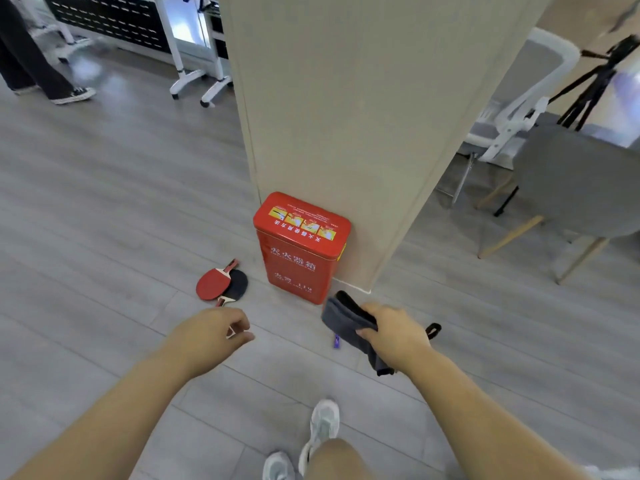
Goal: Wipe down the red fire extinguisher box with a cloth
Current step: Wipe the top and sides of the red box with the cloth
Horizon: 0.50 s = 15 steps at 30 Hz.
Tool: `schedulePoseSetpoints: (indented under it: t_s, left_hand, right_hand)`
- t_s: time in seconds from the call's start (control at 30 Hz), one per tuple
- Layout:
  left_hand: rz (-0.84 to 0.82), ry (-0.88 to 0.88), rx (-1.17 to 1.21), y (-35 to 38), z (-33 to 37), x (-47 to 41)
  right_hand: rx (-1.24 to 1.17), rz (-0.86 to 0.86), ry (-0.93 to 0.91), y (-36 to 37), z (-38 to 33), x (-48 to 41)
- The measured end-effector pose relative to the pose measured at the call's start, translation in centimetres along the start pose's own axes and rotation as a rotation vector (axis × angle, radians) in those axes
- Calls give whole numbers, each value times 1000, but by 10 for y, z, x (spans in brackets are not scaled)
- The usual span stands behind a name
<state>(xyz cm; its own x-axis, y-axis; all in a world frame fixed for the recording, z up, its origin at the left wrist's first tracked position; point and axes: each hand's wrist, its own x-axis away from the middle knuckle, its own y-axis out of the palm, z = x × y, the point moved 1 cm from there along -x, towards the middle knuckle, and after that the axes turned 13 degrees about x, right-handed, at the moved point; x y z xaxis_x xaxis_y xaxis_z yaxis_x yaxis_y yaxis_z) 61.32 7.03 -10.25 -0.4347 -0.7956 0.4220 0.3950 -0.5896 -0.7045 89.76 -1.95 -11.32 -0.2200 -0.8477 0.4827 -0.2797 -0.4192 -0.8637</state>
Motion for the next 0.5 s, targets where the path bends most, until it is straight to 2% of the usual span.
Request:
schedulePoseSetpoints:
  t_s: [0.5]
  left_hand:
    - [-179,-56,-79,-40,17,-243]
  right_hand:
    - [-91,-66,108,-29,20,-228]
